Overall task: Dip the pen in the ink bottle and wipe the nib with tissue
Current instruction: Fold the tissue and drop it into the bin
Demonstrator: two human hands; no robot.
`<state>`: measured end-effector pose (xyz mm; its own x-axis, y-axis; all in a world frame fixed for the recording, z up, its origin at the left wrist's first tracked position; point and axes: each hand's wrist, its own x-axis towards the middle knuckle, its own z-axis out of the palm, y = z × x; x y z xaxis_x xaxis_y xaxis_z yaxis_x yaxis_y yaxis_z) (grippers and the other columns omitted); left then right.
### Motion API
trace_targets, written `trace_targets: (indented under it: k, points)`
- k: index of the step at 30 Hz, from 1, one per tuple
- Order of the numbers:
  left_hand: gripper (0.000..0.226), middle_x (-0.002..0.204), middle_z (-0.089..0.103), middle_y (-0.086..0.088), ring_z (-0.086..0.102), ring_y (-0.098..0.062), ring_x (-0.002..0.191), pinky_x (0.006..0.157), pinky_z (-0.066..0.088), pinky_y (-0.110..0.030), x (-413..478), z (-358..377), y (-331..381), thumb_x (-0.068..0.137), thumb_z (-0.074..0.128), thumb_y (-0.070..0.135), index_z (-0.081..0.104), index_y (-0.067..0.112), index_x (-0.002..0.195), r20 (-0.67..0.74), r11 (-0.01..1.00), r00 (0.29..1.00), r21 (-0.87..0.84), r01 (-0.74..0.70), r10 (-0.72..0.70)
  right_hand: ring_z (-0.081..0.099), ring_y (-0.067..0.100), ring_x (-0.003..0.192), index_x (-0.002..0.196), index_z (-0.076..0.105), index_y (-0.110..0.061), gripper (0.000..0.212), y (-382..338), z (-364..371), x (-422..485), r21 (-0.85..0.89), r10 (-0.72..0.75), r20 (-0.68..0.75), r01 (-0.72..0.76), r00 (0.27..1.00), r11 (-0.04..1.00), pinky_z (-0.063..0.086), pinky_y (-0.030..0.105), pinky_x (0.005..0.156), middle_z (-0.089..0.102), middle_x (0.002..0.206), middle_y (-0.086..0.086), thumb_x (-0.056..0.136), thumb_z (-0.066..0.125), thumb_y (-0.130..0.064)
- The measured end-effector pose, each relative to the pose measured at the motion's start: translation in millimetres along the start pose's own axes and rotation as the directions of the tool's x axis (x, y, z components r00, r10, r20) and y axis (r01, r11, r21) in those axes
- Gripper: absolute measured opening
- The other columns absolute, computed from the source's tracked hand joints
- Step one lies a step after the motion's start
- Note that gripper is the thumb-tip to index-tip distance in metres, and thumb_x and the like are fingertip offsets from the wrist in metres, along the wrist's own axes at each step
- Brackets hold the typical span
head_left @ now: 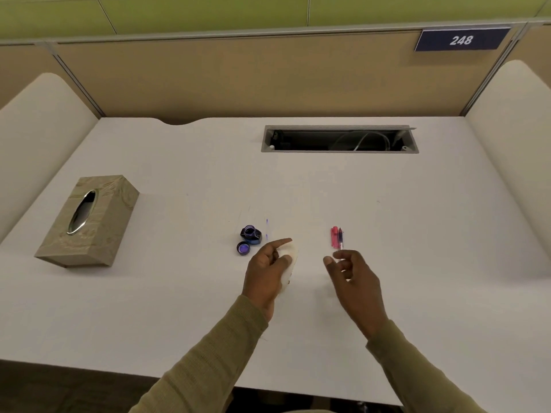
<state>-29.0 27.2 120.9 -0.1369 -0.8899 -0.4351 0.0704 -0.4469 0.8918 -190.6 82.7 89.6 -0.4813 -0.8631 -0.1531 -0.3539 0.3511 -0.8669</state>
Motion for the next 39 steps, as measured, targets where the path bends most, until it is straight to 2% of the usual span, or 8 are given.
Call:
trace_targets:
  k: [2, 6, 11, 19, 26, 29, 33, 39]
  points:
    - [0.033, 0.111, 0.068, -0.006, 0.065, -0.018, 0.097, 0.079, 0.054, -0.026, -2, 1, -3, 0.091, 0.061, 0.005, 0.068, 0.031, 0.110, -0.001, 0.995, 0.998, 0.074, -0.068, 0.068, 0.066, 0.012, 0.078, 0.102, 0.064, -0.030, 0.021, -15, 2, -16, 0.139, 0.027, 0.089, -0.039, 0.996, 0.989, 0.054, 0.024, 0.070, 0.069, 0.087, -0.005, 0.092, 0.062, -0.048]
    - [0.034, 0.084, 0.051, 0.001, 0.052, -0.017, 0.077, 0.073, 0.050, -0.032, -10, 1, -5, 0.088, 0.067, 0.015, 0.064, 0.042, 0.109, 0.135, 0.923, 0.965, 0.289, -0.255, 0.225, 0.069, 0.012, 0.076, 0.103, 0.070, -0.028, 0.021, -37, 9, -34, 0.337, 0.118, 0.245, -0.198, 0.962, 0.921, 0.057, 0.030, 0.066, 0.074, 0.090, -0.002, 0.094, 0.062, -0.045]
    - [0.030, 0.081, 0.057, 0.001, 0.062, -0.017, 0.084, 0.078, 0.053, -0.033, -25, -7, 0, 0.092, 0.066, 0.023, 0.060, 0.039, 0.117, 0.278, 0.860, 0.924, 0.368, -0.354, 0.262, 0.062, 0.014, 0.072, 0.100, 0.074, -0.016, 0.023, -47, 9, -48, 0.495, 0.157, 0.292, -0.289, 0.944, 0.819, 0.051, 0.031, 0.063, 0.073, 0.087, 0.003, 0.093, 0.066, -0.037]
    - [0.037, 0.110, 0.053, 0.019, 0.054, -0.004, 0.103, 0.081, 0.044, -0.015, -51, -43, -17, 0.086, 0.072, 0.024, 0.054, 0.038, 0.115, 0.167, 0.701, 0.885, 0.555, -0.448, 0.434, 0.061, 0.012, 0.065, 0.095, 0.075, -0.013, 0.011, -53, 25, -81, 0.568, 0.220, 0.050, -0.209, 0.974, 0.796, 0.055, 0.026, 0.061, 0.073, 0.083, 0.007, 0.092, 0.069, -0.022]
    - [0.028, 0.113, 0.052, 0.012, 0.055, -0.007, 0.099, 0.070, 0.044, -0.004, -90, -79, -32, 0.088, 0.069, 0.032, 0.052, 0.034, 0.110, 0.165, 0.767, 0.936, 0.537, -0.350, 0.312, 0.069, 0.017, 0.070, 0.092, 0.073, -0.016, 0.010, -59, 57, -137, 0.544, 0.223, -0.071, -0.150, 0.972, 0.826, 0.061, 0.030, 0.072, 0.076, 0.086, 0.003, 0.092, 0.069, -0.025]
    - [0.036, 0.113, 0.046, 0.012, 0.049, -0.007, 0.104, 0.083, 0.040, -0.011, -99, -93, -38, 0.084, 0.074, 0.031, 0.047, 0.034, 0.109, 0.159, 0.685, 0.896, 0.594, -0.423, 0.415, 0.071, 0.018, 0.073, 0.091, 0.073, -0.017, 0.010, -60, 66, -160, 0.525, 0.227, -0.142, -0.121, 0.964, 0.842, 0.060, 0.029, 0.072, 0.075, 0.086, 0.001, 0.093, 0.068, -0.025]
    - [0.026, 0.098, 0.047, 0.007, 0.049, -0.010, 0.093, 0.077, 0.037, -0.008, -110, -101, -44, 0.083, 0.073, 0.036, 0.051, 0.026, 0.092, 0.240, 0.577, 0.815, 0.603, -0.550, 0.527, 0.071, 0.016, 0.073, 0.088, 0.072, -0.017, 0.008, -57, 69, -185, 0.510, 0.238, -0.248, -0.083, 0.939, 0.856, 0.059, 0.026, 0.070, 0.075, 0.084, -0.001, 0.092, 0.069, -0.024]
    - [0.021, 0.096, 0.062, 0.010, 0.060, -0.007, 0.086, 0.071, 0.047, -0.012, -127, -91, -51, 0.086, 0.069, 0.041, 0.061, 0.025, 0.097, 0.352, 0.765, 0.901, 0.498, -0.409, 0.252, 0.073, 0.025, 0.081, 0.084, 0.073, -0.010, 0.014, -50, 64, -206, 0.608, 0.275, -0.258, -0.066, 0.926, 0.791, 0.060, 0.033, 0.075, 0.075, 0.082, 0.008, 0.091, 0.070, -0.022]
